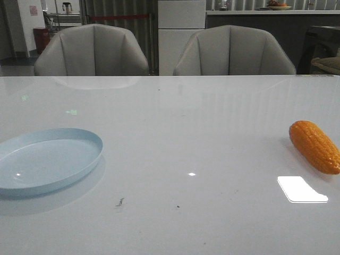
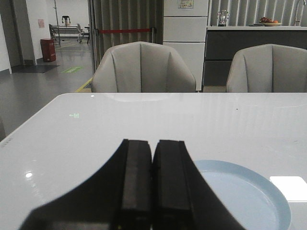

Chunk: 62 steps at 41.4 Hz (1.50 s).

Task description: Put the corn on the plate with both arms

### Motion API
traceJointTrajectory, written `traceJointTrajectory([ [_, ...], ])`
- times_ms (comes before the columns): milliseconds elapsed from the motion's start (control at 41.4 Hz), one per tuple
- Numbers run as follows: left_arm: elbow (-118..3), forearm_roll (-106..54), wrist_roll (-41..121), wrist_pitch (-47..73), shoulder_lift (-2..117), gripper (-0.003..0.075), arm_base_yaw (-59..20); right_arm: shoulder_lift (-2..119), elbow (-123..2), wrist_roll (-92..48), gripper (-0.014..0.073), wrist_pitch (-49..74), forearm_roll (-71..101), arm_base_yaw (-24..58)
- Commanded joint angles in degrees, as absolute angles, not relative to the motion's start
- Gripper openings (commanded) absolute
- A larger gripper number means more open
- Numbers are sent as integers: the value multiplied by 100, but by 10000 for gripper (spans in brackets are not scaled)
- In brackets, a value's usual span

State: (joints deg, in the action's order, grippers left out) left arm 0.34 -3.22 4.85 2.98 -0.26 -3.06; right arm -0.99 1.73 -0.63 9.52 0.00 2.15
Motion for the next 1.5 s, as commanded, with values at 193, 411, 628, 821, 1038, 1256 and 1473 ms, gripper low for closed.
traceJointTrajectory([
  [193, 251, -380, 451, -168, -125, 88, -288, -191, 41, -68, 57, 495, 31, 223],
  [411, 251, -380, 451, -168, -125, 88, -288, -191, 41, -68, 57, 495, 31, 223],
  [628, 251, -380, 451, -168, -125, 88, -288, -191, 41, -68, 57, 495, 31, 223],
  [821, 251, -380, 451, -168, -125, 88, -288, -191, 41, -68, 57, 495, 31, 223],
  [1038, 251, -380, 451, -655, -125, 88, -288, -191, 41, -68, 57, 190, 31, 223],
  [1256, 214, -380, 451, -2294, -125, 88, -288, -191, 35, 0, 57, -1030, 44, 223],
  [1473, -467, -369, 451, -2517, -125, 89, -288, -191, -578, 637, 57, -2376, 39, 223],
])
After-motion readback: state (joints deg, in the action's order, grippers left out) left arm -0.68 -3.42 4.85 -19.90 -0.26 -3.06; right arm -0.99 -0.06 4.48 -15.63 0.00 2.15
